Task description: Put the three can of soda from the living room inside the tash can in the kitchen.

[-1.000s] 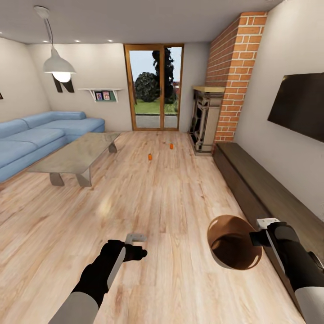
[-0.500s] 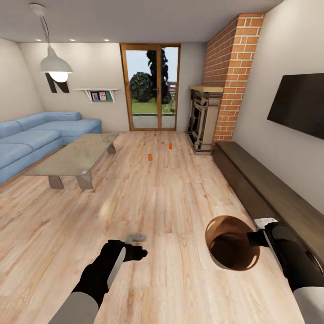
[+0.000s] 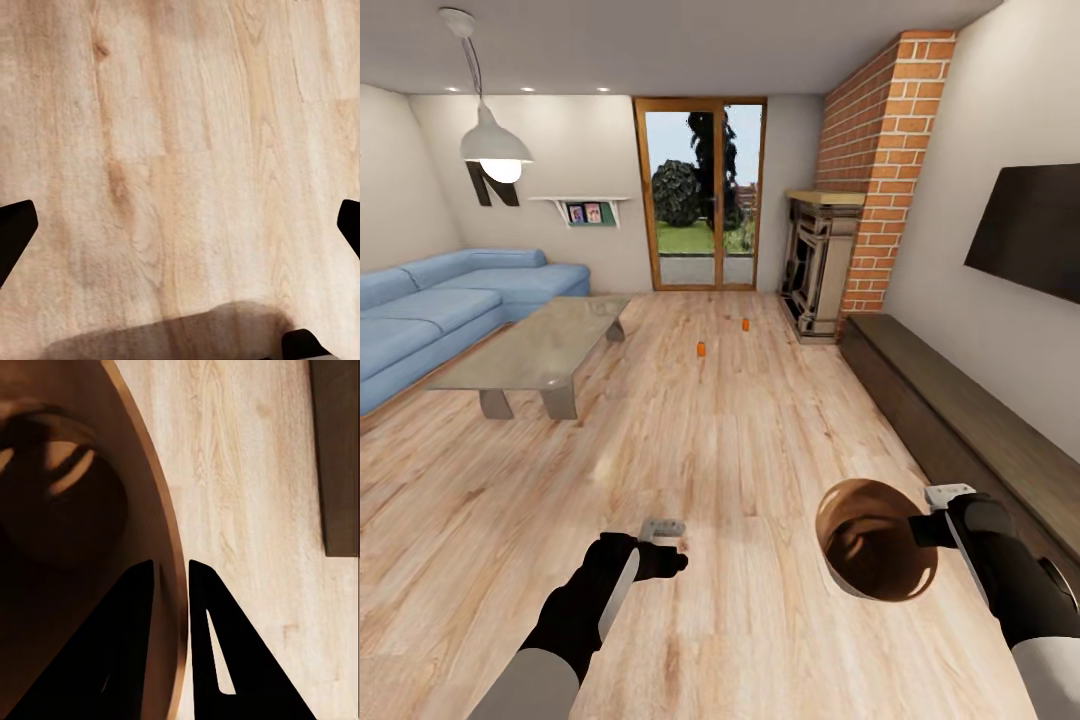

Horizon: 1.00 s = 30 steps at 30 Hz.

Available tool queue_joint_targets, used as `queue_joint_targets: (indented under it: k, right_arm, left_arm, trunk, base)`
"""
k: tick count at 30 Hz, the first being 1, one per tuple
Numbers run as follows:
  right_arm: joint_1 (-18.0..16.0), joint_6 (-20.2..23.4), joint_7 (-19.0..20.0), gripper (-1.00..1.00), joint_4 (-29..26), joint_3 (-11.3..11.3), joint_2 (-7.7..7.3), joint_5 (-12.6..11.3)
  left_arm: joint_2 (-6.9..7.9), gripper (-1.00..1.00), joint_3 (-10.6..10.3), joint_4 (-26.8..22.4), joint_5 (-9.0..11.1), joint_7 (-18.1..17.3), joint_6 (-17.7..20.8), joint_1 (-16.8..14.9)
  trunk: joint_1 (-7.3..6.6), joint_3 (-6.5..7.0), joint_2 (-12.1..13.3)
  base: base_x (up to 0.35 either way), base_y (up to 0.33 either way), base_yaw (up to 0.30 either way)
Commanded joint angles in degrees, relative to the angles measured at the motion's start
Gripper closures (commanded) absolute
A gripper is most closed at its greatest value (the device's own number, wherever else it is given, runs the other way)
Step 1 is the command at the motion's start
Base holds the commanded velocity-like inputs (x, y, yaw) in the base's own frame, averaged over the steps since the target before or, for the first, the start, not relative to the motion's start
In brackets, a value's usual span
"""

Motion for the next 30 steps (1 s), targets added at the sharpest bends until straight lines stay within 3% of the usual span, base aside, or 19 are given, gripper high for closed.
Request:
queue_joint_targets:
  k: [1, 10, 30]
  right_arm:
    - [0.0, 0.1, 0.3, 1.00, 0.0, 0.0, 0.01, -0.9]
    - [0.0, 0.1, 0.3, 1.00, 0.0, 0.0, 0.01, -0.9]
    - [0.0, 0.1, 0.4, 1.00, 0.0, 0.1, 0.01, -0.9]
  left_arm:
    - [0.00, -1.00, 0.0, 0.0, 0.0, 0.0, 0.0, 0.0]
    - [0.00, -1.00, 0.0, 0.0, 0.1, 0.0, 0.0, 0.0]
    - [0.00, -1.00, 0.0, 0.1, 0.0, 0.0, -0.1, 0.0]
  trunk:
    - [0.00, 0.01, 0.0]
    - [0.00, 0.01, 0.0]
    - [0.00, 0.01, 0.0]
  base:
    - [-0.002, 0.069, 0.000]
    - [-0.001, 0.209, 0.000]
    - [0.000, 0.328, 0.000]
